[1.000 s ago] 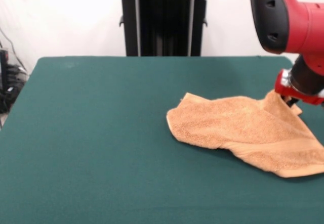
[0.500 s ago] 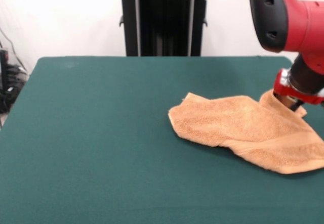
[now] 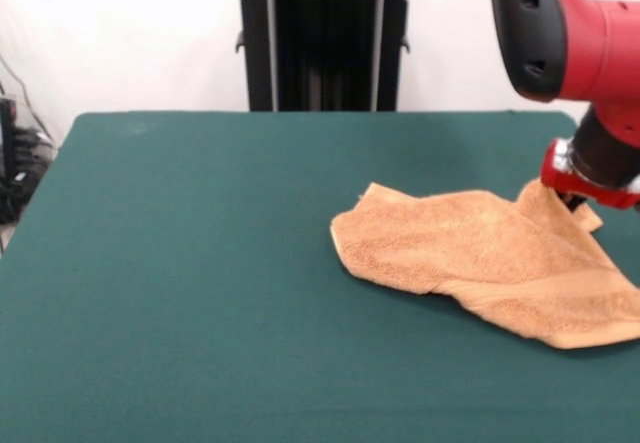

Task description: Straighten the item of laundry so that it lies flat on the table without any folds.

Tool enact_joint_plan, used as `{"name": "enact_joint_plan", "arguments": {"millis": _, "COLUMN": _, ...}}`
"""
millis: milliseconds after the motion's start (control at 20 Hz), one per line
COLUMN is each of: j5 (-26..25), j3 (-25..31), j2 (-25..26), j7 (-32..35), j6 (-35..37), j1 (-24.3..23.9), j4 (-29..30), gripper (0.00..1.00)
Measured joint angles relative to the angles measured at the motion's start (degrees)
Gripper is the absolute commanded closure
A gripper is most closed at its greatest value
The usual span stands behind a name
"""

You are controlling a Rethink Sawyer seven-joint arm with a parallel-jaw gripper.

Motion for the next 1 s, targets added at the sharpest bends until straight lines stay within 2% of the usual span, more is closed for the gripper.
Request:
{"name": "enact_joint_plan", "arguments": {"millis": 450, "j5": 0.0, "j3": 0.3, "j2": -0.9, "j7": 0.0, "j6": -2.7, "j1": 0.0, "j4": 1.8, "gripper": 1.00}}
{"name": "enact_joint_plan", "arguments": {"millis": 1000, "j5": 0.0, "j3": 0.4, "j2": -2.3, "j7": 0.0, "j6": -1.2, "j1": 0.1, "j4": 2.2, "gripper": 1.00}}
